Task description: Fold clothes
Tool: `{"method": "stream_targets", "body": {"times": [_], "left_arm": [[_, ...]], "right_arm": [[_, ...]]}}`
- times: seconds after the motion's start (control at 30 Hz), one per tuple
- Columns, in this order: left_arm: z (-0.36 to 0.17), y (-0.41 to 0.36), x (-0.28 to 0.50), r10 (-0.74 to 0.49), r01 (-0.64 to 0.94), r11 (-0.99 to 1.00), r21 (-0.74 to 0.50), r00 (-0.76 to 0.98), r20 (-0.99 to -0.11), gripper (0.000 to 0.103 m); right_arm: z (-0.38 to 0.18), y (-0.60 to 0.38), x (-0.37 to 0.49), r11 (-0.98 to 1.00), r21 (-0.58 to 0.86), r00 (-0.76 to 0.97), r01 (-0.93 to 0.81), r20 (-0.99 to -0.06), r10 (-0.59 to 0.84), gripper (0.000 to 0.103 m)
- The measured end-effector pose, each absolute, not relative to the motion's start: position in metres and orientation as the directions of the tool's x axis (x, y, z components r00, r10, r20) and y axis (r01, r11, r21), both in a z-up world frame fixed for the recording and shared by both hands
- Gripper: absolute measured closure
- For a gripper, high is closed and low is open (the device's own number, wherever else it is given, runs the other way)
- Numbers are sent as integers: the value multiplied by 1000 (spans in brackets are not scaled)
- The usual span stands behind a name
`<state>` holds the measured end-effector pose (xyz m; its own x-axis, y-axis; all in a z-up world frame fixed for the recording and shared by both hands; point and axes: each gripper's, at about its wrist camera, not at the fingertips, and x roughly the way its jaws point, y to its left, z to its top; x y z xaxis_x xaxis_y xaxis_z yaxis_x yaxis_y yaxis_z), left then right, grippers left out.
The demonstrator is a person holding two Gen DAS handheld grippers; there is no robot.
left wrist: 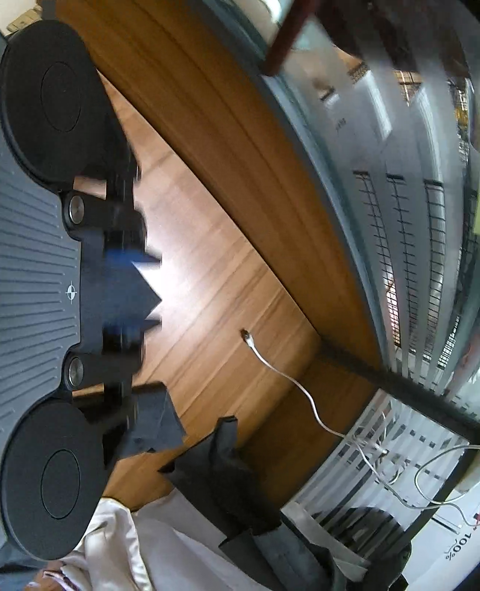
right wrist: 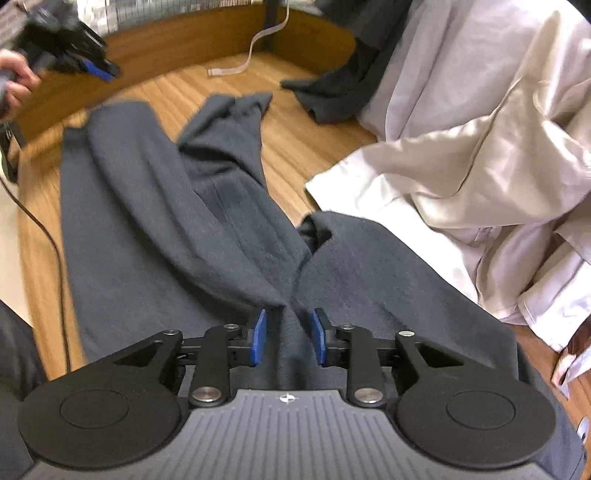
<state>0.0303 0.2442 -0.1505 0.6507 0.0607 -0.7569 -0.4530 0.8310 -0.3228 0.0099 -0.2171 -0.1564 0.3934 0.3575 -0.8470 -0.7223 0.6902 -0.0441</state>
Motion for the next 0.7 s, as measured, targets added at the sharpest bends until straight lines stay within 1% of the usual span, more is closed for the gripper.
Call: {"method": "stream_targets", "body": {"times": [0.1,0.2,0.33,0.4,0.47,0.53,0.7], "left_arm": [[-147,243,24,37,-423,845,-326,655,-755,55],[-145,241,16,14,-396,859,-323,650,-759,55],[-155,237,-3,4,-378,881,-285,607,-795,53],[-162,235,-13,13,-384,886,-259,580,-814,52],[-169,232,-24,25,-392,890,-233,552,-833,49],[-176,230,-35,38,-399,894,-206,524,-851,48],[-189,233,-52,53,-456,869,-190,468,-882,46]], "right_arm": [[-153,-218,-8,674,11,356,-739,-843,404,66],[-149,-218,-27,654,66,316,-753,-836,449,66],[-166,-210,-52,615,102,247,-782,-855,456,66],[-175,-203,-64,596,112,224,-795,-859,460,66],[-184,-196,-73,583,124,200,-803,-865,460,66],[-191,-188,-81,571,132,186,-810,-866,465,66],[-204,-163,-85,514,136,145,-847,-871,469,66]]}}
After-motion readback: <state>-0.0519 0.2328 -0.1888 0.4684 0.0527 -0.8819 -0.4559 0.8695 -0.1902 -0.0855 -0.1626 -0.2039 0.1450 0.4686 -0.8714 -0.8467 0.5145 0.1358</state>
